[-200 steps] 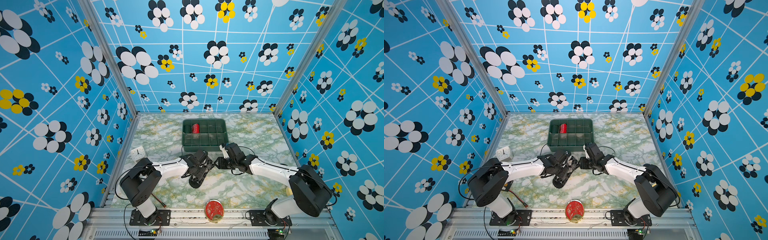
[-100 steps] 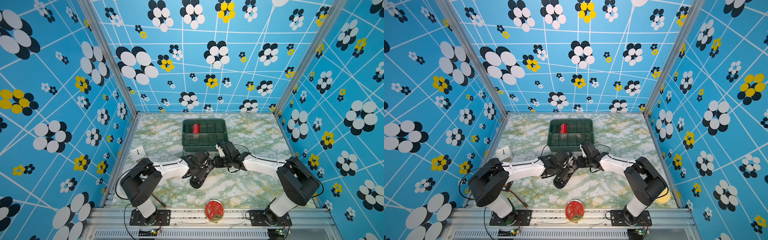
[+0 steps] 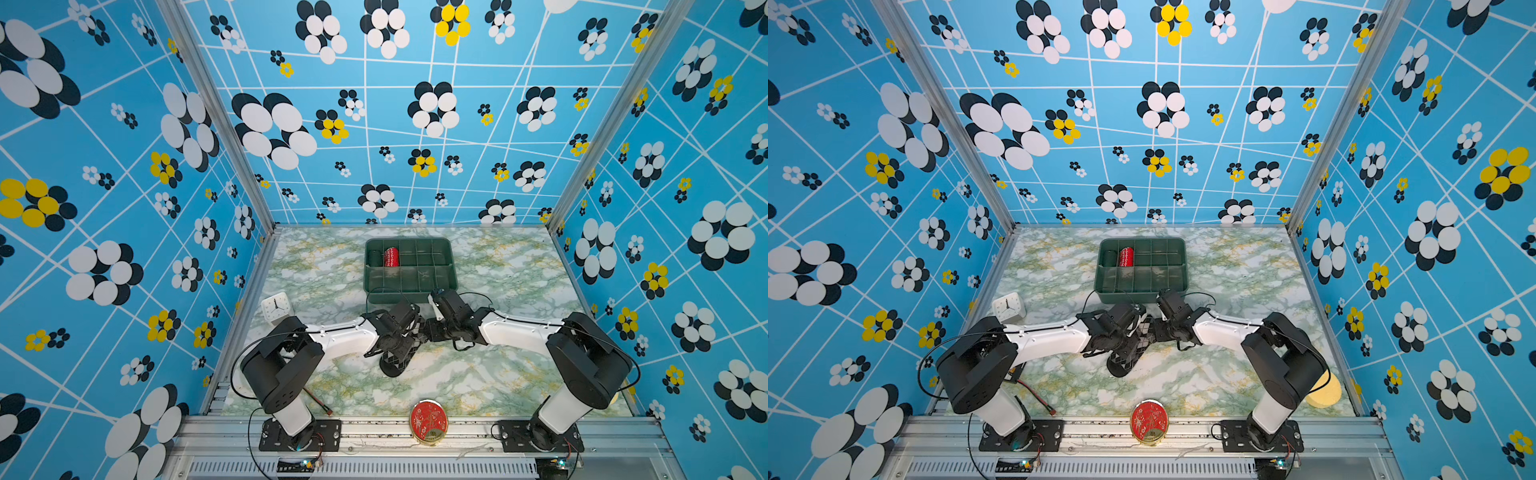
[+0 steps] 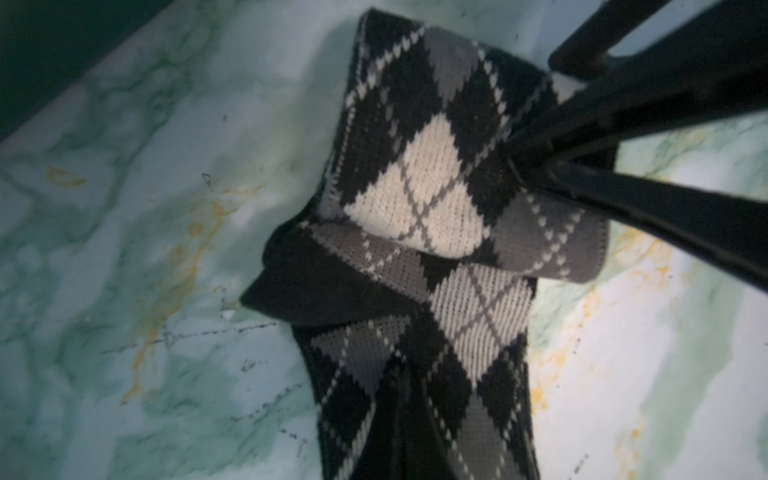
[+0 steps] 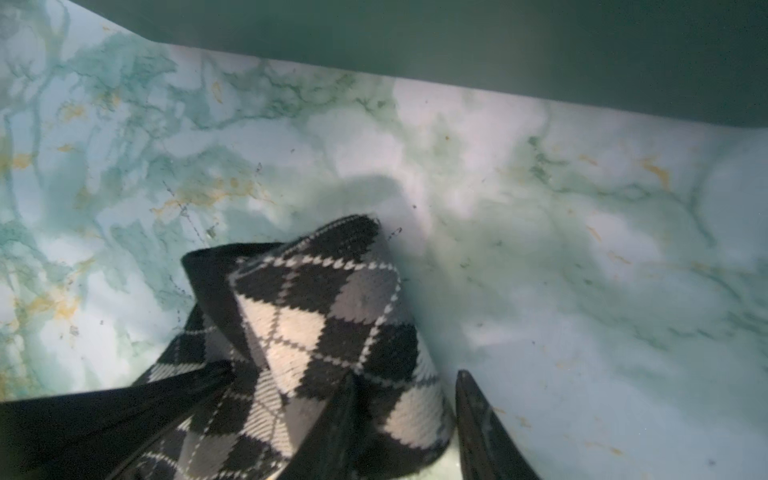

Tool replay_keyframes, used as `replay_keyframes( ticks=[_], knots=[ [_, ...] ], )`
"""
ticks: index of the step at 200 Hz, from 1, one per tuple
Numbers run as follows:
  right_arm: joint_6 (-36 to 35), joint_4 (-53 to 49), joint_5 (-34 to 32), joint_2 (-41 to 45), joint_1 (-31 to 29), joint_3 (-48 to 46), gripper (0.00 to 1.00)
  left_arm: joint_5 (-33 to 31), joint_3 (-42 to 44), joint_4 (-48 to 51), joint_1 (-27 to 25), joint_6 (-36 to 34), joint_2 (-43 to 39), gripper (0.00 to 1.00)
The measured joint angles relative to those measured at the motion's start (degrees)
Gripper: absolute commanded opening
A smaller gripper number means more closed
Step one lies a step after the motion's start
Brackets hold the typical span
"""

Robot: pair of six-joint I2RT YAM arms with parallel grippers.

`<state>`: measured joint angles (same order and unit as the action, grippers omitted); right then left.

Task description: Roll the socks

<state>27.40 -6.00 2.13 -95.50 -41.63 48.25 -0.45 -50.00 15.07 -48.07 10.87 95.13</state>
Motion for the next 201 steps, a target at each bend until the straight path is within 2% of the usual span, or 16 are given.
replay_keyframes(
  ticks=[103,168,201],
  knots=[
    [2.3,-4.4,-4.9,4.7,-4.2,-2.9,0.40,-0.2,0.0,2.0,0.1,-3.3,-1.4,0.04],
    [8.3,-6.1,-6.0,9.5,-8.1,-6.7,0.40,-0.5,0.0,2.1,2.4,-6.1,-1.6,0.04],
    [10.8,-7.5,-6.9,14.9,-8.6,-9.4,0.41,1.1,0.0,1.4,3.5,-5.7,-4.2,0.01]
  ],
)
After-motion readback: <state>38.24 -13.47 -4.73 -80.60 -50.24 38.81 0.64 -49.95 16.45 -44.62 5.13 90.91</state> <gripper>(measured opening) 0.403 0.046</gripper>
